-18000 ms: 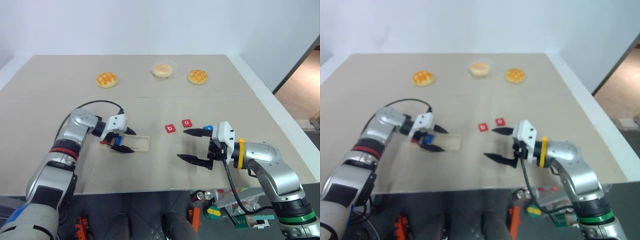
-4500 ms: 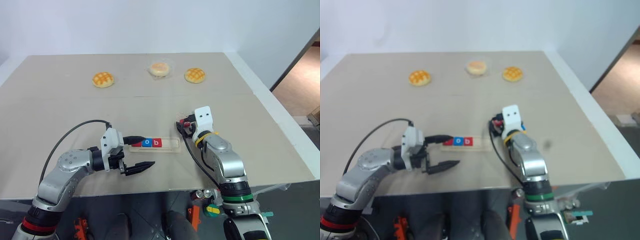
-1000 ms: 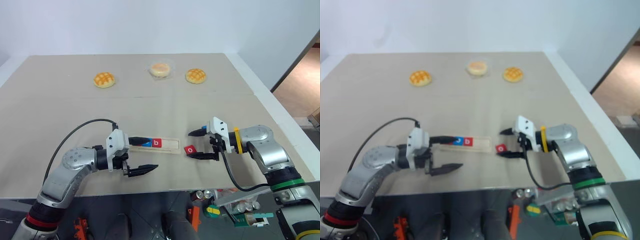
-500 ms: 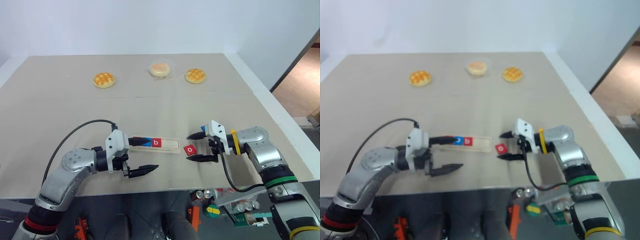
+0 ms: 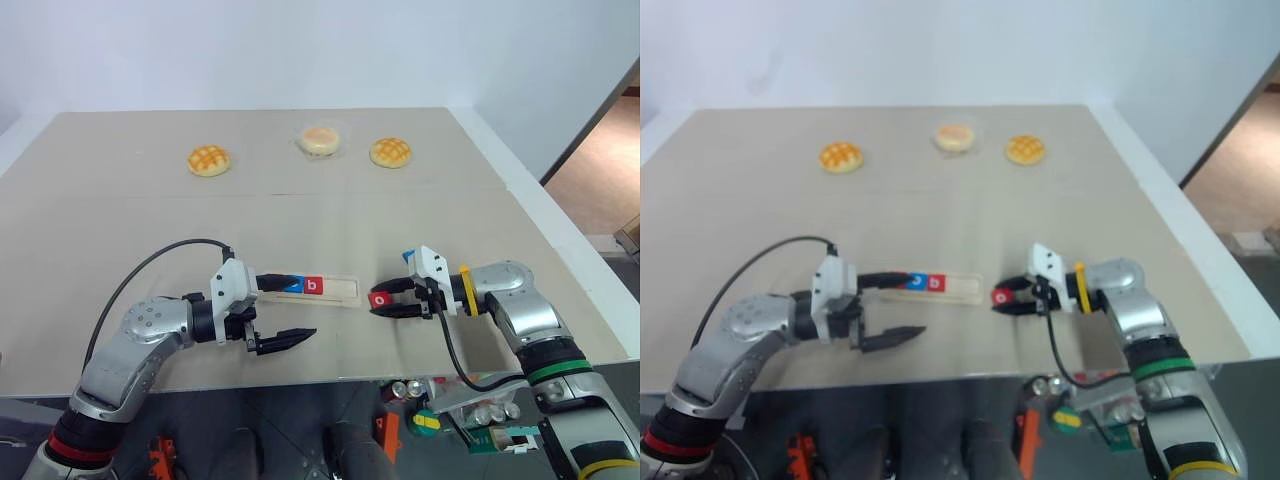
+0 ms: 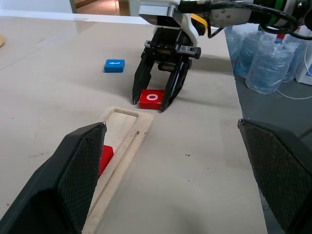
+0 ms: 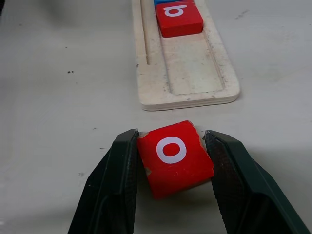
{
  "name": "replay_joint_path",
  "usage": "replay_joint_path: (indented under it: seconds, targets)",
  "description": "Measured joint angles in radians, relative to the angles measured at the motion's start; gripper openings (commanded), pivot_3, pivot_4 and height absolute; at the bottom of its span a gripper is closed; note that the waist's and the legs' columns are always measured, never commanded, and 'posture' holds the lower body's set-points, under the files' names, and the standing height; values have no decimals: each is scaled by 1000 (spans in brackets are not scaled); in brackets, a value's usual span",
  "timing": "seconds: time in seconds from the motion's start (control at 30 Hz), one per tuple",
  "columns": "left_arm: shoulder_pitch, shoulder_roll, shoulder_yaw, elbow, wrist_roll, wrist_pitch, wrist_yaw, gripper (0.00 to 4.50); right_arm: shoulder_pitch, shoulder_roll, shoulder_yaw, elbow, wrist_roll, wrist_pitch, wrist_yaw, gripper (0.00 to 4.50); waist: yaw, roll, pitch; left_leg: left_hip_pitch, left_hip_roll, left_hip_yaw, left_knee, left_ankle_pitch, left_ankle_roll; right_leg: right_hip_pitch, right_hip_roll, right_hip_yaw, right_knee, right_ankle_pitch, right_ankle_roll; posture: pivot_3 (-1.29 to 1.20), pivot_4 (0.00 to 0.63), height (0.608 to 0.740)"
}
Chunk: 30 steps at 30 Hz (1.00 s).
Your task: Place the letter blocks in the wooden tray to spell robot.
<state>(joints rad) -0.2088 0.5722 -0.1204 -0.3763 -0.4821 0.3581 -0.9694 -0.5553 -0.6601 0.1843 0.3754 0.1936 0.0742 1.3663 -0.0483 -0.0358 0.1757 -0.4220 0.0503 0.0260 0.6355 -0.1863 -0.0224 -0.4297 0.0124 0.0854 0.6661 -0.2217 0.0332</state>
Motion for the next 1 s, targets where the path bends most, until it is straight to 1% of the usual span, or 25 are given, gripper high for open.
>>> replay_joint_path:
  seconds: [0.1, 0.17, 0.27, 0.33, 0.4, 0.43, 0.47, 0.5, 0.63, 0.7, 0.8, 1.0]
  targets:
    - [0, 0, 0, 0, 0, 0, 0, 4500, 3, -1, 0, -5, 1, 3, 0, 1571, 0, 0, 0, 0, 0, 0, 0, 0, 0, 0, 0, 0, 0, 0, 0, 0, 150, 739]
    - [-1, 0, -1, 4, 3, -1, 0, 4500, 66, -16, -18, -95, 21, 57, -21, 1571, 1, 0, 0, 1, 0, -1, 0, 0, 0, 2, 0, -1, 0, -1, 0, 0, 150, 739]
    - [-1, 0, 0, 4, 3, -2, 0, 4500, 77, -22, -24, -132, 30, 102, -44, 1571, 0, 0, 0, 2, 0, -1, 1, 0, 0, 2, 0, 0, 0, -1, -1, 0, 150, 739]
    - [-1, -2, 1, 6, 3, -2, 2, 4500, 74, -20, -33, -183, 40, 164, -79, 1571, 0, 0, 0, 2, 0, -1, 1, 0, 0, 2, 0, 0, 0, -1, -2, 0, 150, 739]
    - [2, -6, 15, 24, 12, -12, 26, 4500, 25, 37, -44, -303, 53, 352, -221, 1571, -6, 1, 0, 2, 1, -1, 1, 0, 0, 2, 1, 0, 0, 0, -3, 0, 150, 739]
    - [4, -9, 21, 30, 14, -15, 31, 4500, 2, 62, -44, -348, 57, 399, -267, 1571, -6, 1, 0, 2, 1, -1, 1, 0, 0, 2, 1, -1, 1, 1, -2, 0, 150, 739]
    - [4, -9, 21, 30, 14, -15, 31, 4500, 2, 62, -44, -348, 57, 399, -267, 1571, -5, 1, 0, 2, 1, -2, 1, 0, 0, 2, 1, -1, 1, 1, -2, 0, 150, 739]
    - [24, -9, 51, 48, 17, -39, 44, 4500, -15, 112, -39, -426, 52, 509, -373, 1571, 0, 1, 0, 2, 1, -2, 0, 0, 0, 2, 1, -2, 0, 0, -2, 0, 150, 739]
    - [34, -9, 77, 80, 21, -58, 48, 4500, -16, 176, 10, -499, 28, 624, -492, 1571, 1, 1, 0, -1, 0, -2, 0, 0, 0, 0, 0, -1, 0, -1, -1, 0, 150, 739]
    - [37, -9, 82, 90, 21, -69, 47, 4500, -16, 202, 36, -506, 13, 658, -541, 1571, 1, 1, 0, -2, 0, -1, 0, 0, -1, -1, -1, -1, 0, -1, 0, 0, 150, 739]
    - [39, -9, 82, 91, 21, -74, 45, 4500, -16, 208, 53, -506, -5, 679, -582, 1571, 1, 1, 0, -2, -1, -1, 0, 0, -1, -1, -2, -1, 0, -1, 0, 0, 150, 739]
    - [39, -9, 82, 91, 4, -71, 35, 4500, -7, 179, 61, -529, -11, 687, -579, 1571, 1, 1, 0, -2, 0, -1, 0, 0, 0, -1, 0, -1, 0, -1, -1, 0, 150, 739]
